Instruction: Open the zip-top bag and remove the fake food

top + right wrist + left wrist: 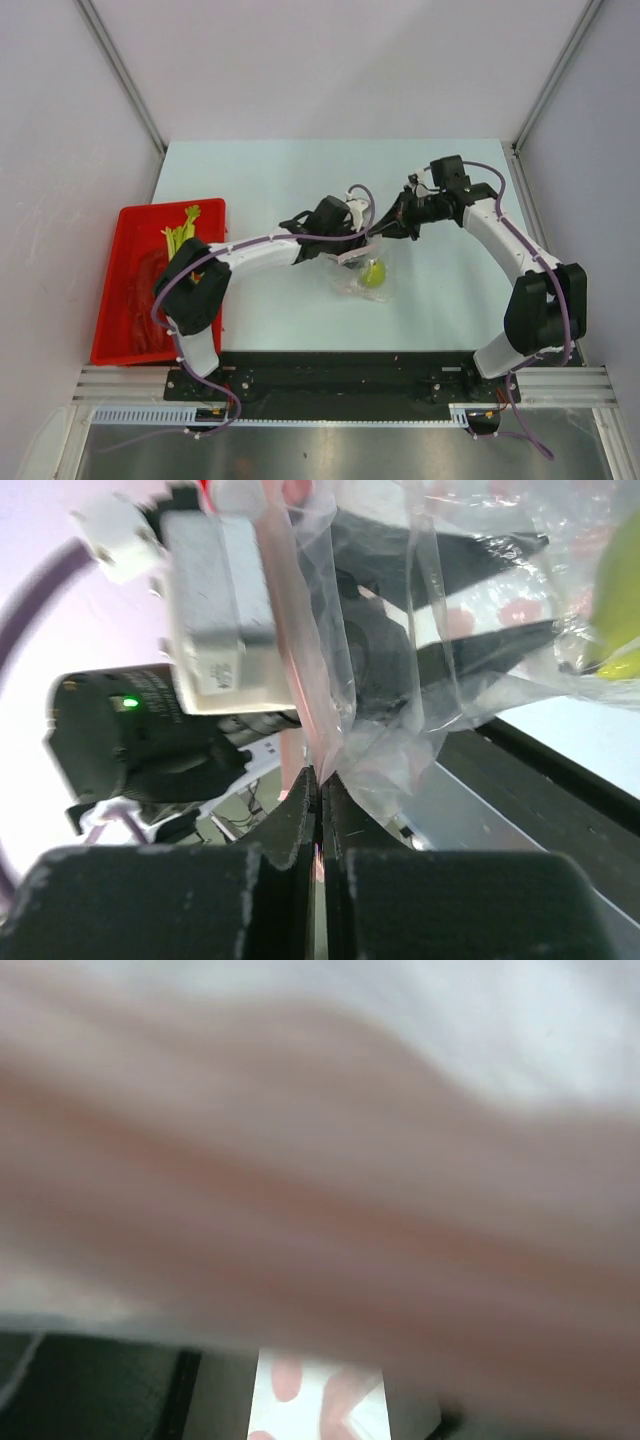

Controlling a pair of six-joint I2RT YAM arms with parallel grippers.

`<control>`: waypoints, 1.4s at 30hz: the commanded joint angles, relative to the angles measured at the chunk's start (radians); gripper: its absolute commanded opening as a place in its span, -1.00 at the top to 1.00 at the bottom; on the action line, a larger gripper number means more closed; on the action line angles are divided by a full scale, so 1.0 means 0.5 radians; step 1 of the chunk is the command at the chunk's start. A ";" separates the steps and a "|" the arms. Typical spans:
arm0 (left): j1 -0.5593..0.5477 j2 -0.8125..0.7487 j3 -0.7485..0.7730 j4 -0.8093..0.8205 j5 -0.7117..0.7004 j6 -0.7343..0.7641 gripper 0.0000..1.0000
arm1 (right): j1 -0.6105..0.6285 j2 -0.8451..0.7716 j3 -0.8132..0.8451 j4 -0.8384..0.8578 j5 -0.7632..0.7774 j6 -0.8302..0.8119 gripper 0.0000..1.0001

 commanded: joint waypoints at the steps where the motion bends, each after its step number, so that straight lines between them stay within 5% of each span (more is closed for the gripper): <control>1: -0.080 0.121 0.255 -0.070 0.060 -0.197 -0.02 | -0.037 -0.101 -0.063 -0.214 -0.078 -0.297 1.00; 5: -0.133 0.133 0.246 -0.006 -0.011 -0.292 -0.04 | -0.065 -0.107 -0.100 -0.226 -0.065 -0.322 1.00; 12: -0.194 0.097 0.133 0.220 0.096 -0.044 0.00 | -0.117 -0.140 -0.106 -0.073 -0.117 -0.124 1.00; 15: -0.191 0.048 0.016 0.322 0.164 0.014 0.02 | -0.096 -0.150 -0.106 0.041 -0.108 -0.028 0.52; 17: -0.188 0.044 0.007 0.319 0.176 0.036 0.02 | -0.111 -0.162 -0.106 0.029 -0.038 -0.037 0.03; 19: -0.182 0.044 0.004 0.316 0.185 0.030 0.03 | -0.151 -0.198 -0.106 0.029 -0.010 -0.022 -0.18; 23: -0.179 0.026 -0.024 0.328 0.207 0.005 0.03 | -0.352 -0.309 -0.100 0.032 0.115 0.006 -0.27; 30: -0.133 0.020 -0.045 0.350 0.406 -0.059 0.06 | -0.779 -0.337 -0.100 -0.560 0.606 -0.408 -0.01; 37: -0.130 0.075 -0.024 0.423 0.606 -0.090 0.03 | -0.737 -0.116 -0.186 -0.628 1.060 -0.638 0.48; 42: -0.133 0.087 -0.024 0.479 0.630 0.023 -0.01 | -0.617 0.102 -0.306 -0.591 0.920 -0.641 0.85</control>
